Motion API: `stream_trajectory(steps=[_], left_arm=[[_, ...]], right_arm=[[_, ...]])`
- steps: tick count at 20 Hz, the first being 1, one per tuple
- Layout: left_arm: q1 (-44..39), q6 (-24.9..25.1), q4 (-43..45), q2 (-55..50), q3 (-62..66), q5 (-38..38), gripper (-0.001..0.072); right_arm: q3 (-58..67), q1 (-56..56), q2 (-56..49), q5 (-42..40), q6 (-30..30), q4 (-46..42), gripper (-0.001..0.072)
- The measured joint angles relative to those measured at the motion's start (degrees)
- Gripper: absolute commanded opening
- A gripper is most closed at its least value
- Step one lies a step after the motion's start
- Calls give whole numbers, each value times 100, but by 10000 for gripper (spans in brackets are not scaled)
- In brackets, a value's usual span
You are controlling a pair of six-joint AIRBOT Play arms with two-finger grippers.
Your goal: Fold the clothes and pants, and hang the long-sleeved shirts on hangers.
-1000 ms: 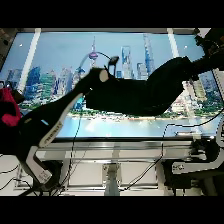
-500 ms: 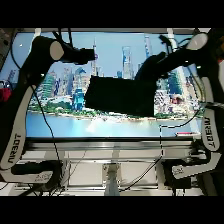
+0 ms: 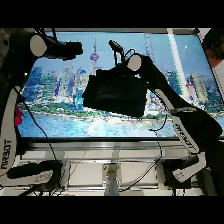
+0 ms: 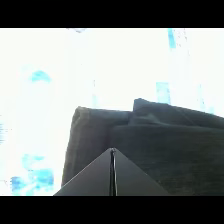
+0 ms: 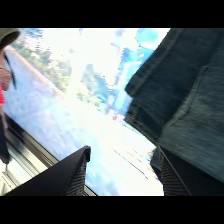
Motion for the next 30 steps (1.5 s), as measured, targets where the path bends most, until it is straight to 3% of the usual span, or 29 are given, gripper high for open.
stream_trajectory(steps=[3,6,9,12,15,16,17,18,20,22,30], left_arm=[[55,0,7,39,0,-55,26],[76,175,-118,61,0,-70,26],[81,817,-841,127,0,-96,26],[81,1478,-1663,236,0,-101,26],[81,1803,-2107,323,0,-101,26],[81,1875,-2194,343,0,-101,26],[81,1917,-2253,350,0,-101,26],[81,1956,-2308,358,0,-103,26],[81,2004,-2367,367,0,-103,26],[81,2044,-2404,374,0,-103,26],[81,2061,-2459,376,0,-103,27]], right_arm=[[302,-498,-13,592,-70,-236,26],[673,-1351,-11,1355,-352,-422,24],[804,-2404,2,1969,-789,-278,23],[595,-3598,20,2450,-1443,514,23],[-46,-4631,28,2675,-2024,1685,27],[-341,-4894,24,2710,-2157,1967,128],[-656,-5082,17,2732,-2258,2155,388],[-973,-5191,4,2734,-2328,2243,557],[-1641,-5259,-37,2656,-2422,2367,576],[-2159,-5145,-129,2503,-2476,2404,666],[-2691,-4028,-433,1908,-2382,1790,672]])
